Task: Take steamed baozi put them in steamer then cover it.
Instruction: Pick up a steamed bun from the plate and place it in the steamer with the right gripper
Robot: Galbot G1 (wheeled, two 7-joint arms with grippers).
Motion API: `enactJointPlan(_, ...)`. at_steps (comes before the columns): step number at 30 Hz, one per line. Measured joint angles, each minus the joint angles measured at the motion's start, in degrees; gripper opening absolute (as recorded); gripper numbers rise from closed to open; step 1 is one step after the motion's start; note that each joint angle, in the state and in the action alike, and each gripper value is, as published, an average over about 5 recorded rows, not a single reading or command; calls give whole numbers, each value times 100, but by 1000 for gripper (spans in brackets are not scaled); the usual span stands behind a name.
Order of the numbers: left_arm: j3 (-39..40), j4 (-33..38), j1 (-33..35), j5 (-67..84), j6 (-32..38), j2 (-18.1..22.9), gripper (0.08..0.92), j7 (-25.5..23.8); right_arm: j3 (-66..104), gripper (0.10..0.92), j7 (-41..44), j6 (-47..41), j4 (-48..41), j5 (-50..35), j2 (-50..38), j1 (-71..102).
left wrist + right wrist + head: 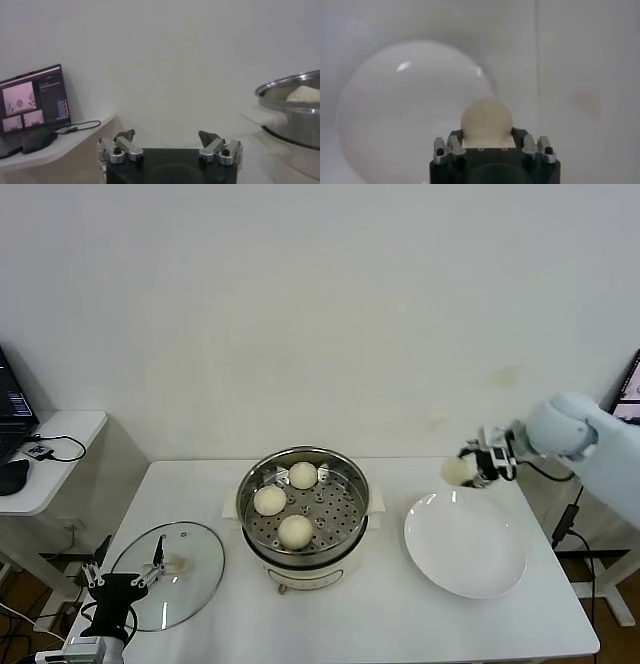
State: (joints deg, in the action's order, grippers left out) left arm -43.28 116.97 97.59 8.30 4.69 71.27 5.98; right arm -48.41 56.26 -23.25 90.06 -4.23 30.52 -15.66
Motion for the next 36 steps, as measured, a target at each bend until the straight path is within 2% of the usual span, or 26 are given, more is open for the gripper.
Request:
enactJointPlan(7,-3,20,16,-3,0,55,823,3,-805,619,-321,-550,244,-913,641,-996)
enactJointPlan(16,-82,41,40,3,0,73,823,8,-1436,627,-872,-1168,339,-1813,1593,-1393)
enactJointPlan(25,-156,27,54,26,3,84,823,10,-1766,628,-1289,-1554,196,-2108,2315,-1220)
enactJointPlan(36,-247,-5,75,71,17,60,823,15,-1926,628,-1496,-1738,-106,-2026,2829,-894)
